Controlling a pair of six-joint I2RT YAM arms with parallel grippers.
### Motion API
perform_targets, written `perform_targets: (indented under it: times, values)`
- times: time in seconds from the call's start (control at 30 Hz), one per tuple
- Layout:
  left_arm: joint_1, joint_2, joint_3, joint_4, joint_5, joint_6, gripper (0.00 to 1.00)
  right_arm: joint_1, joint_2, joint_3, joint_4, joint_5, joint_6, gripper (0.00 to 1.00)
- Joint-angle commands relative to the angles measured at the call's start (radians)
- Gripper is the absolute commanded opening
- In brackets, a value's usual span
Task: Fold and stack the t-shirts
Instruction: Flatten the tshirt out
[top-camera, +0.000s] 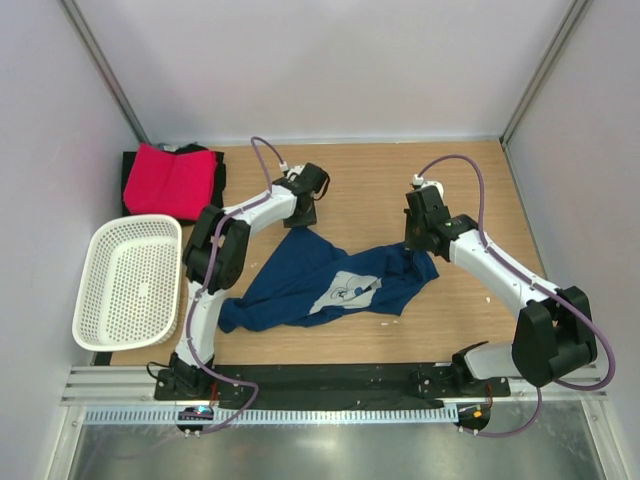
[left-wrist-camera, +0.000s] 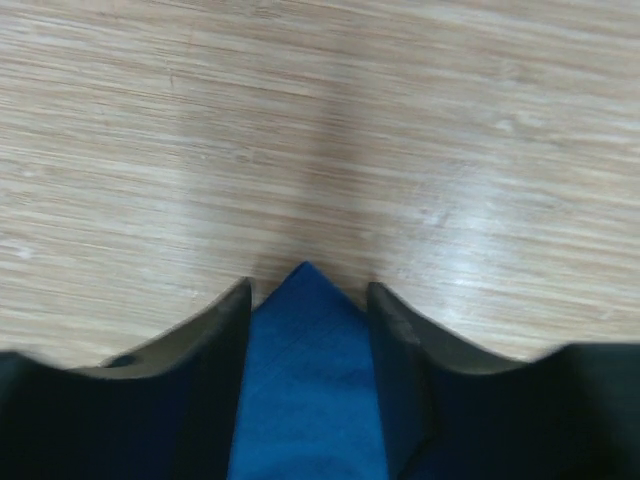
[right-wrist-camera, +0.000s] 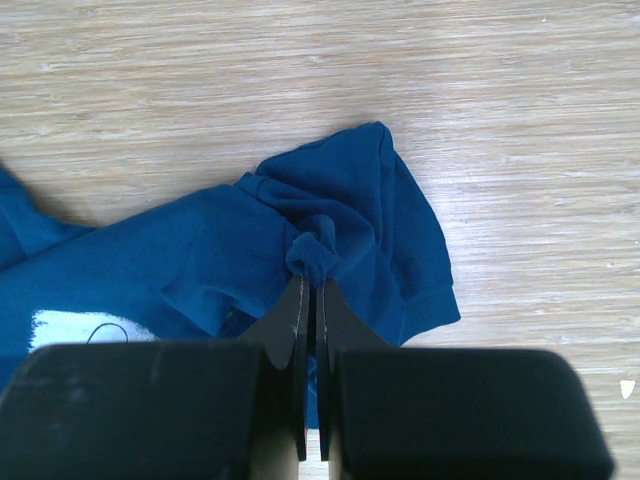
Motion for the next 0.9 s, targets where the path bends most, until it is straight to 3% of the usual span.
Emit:
perform_targets:
  times: [0.0,0.13,0.2,0.43,0.63,0.67,0.83,0.87]
  values:
    - [0.005,0.028,0.005,0.031,0.011,-0.018,0.43,-0.005,0.007,0.006,0.024,0.0,0.01,0.01]
    - [0.005,0.025,-0.016,0.033,0.014,-0.027,0.18,-0.004,0.009,0.011,0.015,0.005,0.016,0.01]
    - [0.005,0.01,-0.027,0.03,0.005,-0.027,0.0,-0.005,0.009,0.018,0.013,0.0,0.019,0.01]
    - [0.05,-0.099,-0.101,0.014,-0.044,-0.056,0.0,-0.005,0.056,0.092,0.019,-0.034,0.019,0.01]
    - [0.126,-0.284,-0.343,0.057,-0.124,-0.107,0.0,-0.005,0.177,0.201,0.054,-0.078,0.012,0.02]
    - [0.143,-0.329,-0.371,0.059,-0.137,-0.119,0.0,-0.005,0.192,0.216,0.056,-0.089,0.012,0.04]
    - [0.198,-0.421,-0.53,0.082,-0.15,-0.148,0.0,-0.005,0.278,0.317,-0.016,-0.135,-0.001,0.5]
    - [0.212,-0.439,-0.546,0.09,-0.15,-0.151,0.0,-0.002,0.269,0.314,-0.028,-0.143,0.001,0.53]
